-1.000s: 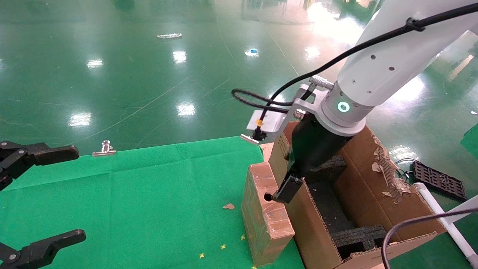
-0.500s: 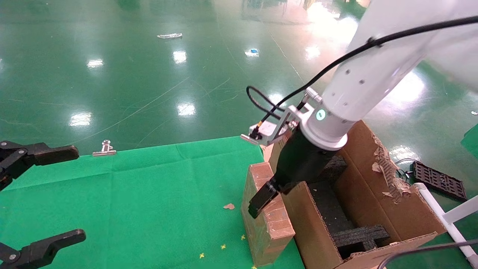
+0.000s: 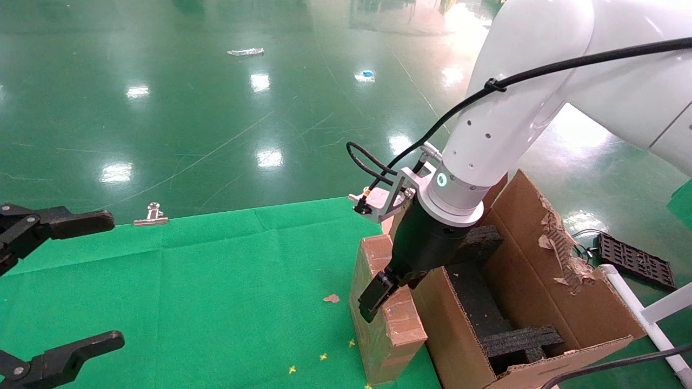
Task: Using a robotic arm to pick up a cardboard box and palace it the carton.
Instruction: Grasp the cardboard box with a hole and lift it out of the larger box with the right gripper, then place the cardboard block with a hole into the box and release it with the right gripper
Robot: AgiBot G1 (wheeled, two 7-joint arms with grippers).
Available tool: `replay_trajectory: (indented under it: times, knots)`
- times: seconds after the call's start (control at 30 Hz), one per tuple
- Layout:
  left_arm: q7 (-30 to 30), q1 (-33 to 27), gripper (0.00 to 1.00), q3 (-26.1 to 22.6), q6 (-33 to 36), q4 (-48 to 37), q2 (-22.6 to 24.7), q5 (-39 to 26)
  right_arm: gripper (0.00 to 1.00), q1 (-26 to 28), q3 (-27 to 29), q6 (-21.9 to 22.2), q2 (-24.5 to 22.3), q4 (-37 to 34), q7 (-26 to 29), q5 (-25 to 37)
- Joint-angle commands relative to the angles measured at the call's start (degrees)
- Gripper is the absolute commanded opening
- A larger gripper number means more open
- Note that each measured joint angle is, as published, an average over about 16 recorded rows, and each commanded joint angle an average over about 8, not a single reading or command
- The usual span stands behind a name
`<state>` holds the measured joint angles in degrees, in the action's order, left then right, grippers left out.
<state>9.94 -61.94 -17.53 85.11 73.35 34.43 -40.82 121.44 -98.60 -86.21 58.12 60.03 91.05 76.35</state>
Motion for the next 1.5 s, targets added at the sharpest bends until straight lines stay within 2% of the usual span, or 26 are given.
replay_trajectory:
  times: [0.03,0.83,1.03,1.23,1.5]
  knots:
    - [0.0,0.0,0.02,0.0,0.0,0.0,0.0,0.0,0.00,0.0,-0.1,0.1,0.0,0.4,0.3,0.2]
    - [0.0,0.0,0.00,-0.1,0.0,0.0,0.0,0.0,0.00,0.2,-0.4,0.7,-2.8,3.9,0.9,0.7]
    - [0.0,0.0,0.00,-0.1,0.0,0.0,0.0,0.1,0.00,3.6,2.4,2.1,-7.2,5.7,-3.7,-0.5]
    - [0.0,0.0,0.00,-0.1,0.0,0.0,0.0,0.1,0.00,10.3,6.9,4.4,-14.0,5.1,-11.4,-1.0]
    - [-0.1,0.0,0.00,-0.1,0.0,0.0,0.0,0.1,0.00,18.3,9.5,5.1,-21.4,2.4,-17.7,3.4]
